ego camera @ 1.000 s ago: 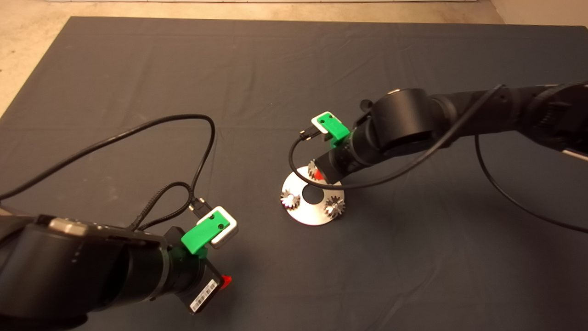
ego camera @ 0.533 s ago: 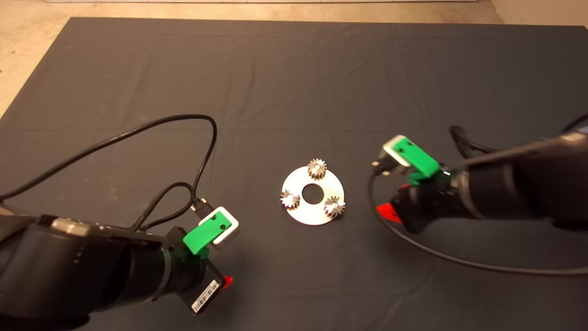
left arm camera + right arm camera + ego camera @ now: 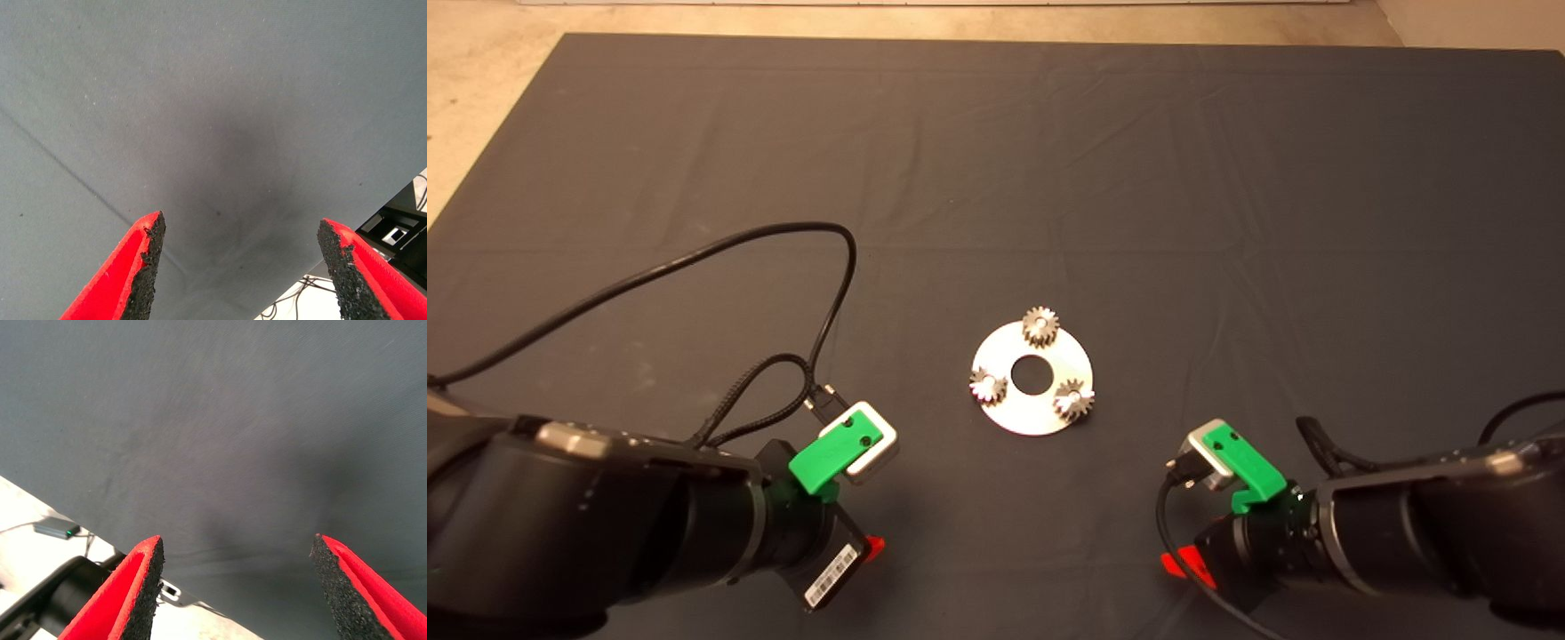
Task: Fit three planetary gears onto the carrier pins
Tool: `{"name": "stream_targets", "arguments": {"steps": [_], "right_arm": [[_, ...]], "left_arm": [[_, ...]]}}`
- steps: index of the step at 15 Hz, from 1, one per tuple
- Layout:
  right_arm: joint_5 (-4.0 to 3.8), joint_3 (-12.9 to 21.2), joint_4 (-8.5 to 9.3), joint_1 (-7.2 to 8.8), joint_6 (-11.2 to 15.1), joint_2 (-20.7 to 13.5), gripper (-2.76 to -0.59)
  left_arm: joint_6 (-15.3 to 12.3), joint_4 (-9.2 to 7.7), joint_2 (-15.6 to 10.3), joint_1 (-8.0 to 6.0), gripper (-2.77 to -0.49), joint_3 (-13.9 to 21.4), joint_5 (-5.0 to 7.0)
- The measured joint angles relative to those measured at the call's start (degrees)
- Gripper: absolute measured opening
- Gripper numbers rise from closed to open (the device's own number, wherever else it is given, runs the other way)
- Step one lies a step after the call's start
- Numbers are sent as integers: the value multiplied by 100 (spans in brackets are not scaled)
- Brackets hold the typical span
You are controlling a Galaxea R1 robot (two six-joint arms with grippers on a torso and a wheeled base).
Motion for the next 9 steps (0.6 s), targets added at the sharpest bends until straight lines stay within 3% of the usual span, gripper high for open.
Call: {"name": "stream_targets", "arguments": {"steps": [3, 9], "right_arm": [[-6, 8, -323, -91, 19, 79, -173], [-3, 13, -440, -185, 23, 91, -173]], "left_arm": [[-42, -5, 5, 0, -166, 12, 2], [-178, -5, 5, 0, -166, 15, 2]]}}
